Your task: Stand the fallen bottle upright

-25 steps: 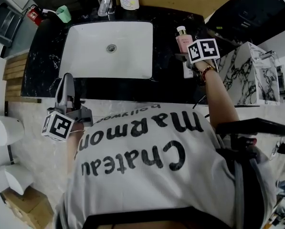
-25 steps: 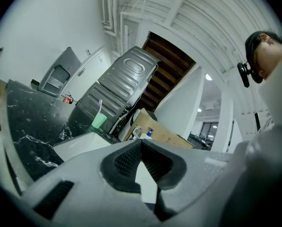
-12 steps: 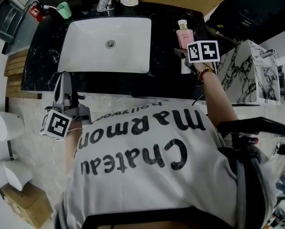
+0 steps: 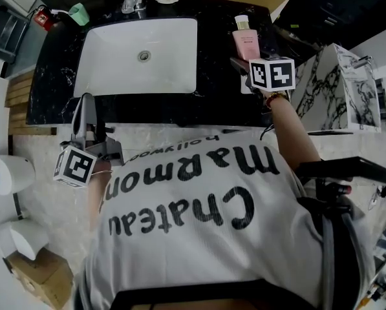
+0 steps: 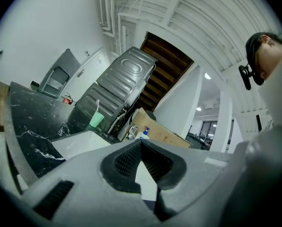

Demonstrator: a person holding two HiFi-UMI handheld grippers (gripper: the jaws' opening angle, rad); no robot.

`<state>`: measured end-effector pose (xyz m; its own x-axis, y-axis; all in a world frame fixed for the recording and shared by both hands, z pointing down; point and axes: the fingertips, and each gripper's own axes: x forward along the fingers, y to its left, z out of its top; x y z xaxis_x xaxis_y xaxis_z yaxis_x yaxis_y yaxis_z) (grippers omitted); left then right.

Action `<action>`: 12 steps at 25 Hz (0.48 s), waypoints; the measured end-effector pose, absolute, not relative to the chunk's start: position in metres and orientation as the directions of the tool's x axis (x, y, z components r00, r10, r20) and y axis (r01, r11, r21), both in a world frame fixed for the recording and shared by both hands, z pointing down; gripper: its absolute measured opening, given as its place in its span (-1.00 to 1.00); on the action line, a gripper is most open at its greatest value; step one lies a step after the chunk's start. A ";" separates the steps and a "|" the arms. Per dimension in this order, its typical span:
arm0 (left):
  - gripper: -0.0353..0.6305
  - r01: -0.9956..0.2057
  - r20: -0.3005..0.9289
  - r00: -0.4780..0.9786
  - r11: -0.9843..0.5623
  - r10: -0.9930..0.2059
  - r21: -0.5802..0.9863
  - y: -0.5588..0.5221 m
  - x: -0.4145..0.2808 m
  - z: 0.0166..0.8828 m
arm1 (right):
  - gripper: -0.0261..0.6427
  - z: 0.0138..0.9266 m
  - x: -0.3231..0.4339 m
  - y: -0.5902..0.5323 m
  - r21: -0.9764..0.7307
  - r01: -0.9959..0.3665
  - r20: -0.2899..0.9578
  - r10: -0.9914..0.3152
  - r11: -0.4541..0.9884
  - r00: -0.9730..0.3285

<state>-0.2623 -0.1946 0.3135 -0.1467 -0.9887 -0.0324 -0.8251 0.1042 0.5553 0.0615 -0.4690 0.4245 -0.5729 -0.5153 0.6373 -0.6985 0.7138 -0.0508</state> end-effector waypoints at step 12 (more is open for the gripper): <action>-0.85 -0.839 -0.024 -0.149 0.114 -0.988 0.532 -0.191 -0.259 0.310 | 0.06 0.416 0.054 -0.463 0.000 -0.666 0.594 -0.536 0.746 -0.600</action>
